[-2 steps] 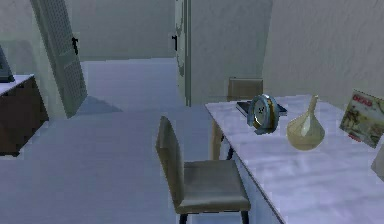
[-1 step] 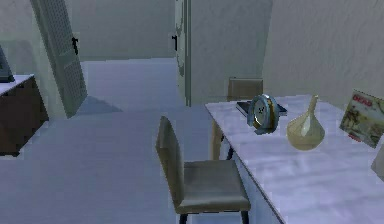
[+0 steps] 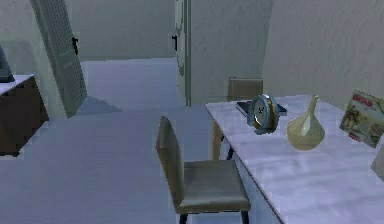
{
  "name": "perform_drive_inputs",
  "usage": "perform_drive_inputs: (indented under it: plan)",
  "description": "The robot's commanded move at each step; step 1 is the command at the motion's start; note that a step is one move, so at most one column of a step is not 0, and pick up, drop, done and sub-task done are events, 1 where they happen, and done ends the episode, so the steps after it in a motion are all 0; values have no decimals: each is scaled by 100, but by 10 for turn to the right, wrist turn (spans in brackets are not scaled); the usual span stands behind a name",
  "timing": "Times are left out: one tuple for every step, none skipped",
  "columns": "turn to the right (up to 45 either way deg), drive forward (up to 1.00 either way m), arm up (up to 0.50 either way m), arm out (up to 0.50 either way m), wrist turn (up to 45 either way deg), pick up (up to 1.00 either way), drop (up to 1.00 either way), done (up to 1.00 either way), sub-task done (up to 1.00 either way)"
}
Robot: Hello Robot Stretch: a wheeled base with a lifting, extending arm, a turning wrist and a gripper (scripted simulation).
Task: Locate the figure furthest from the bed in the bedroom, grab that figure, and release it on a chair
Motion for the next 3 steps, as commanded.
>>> perform_drive_inputs:
  plan:
    - [0,0,0,0,60,0,0,0,0]
    - [0,0,-34,0,0,0,0,0,0]
    - [0,0,-32,0,0,0,0,0,0]
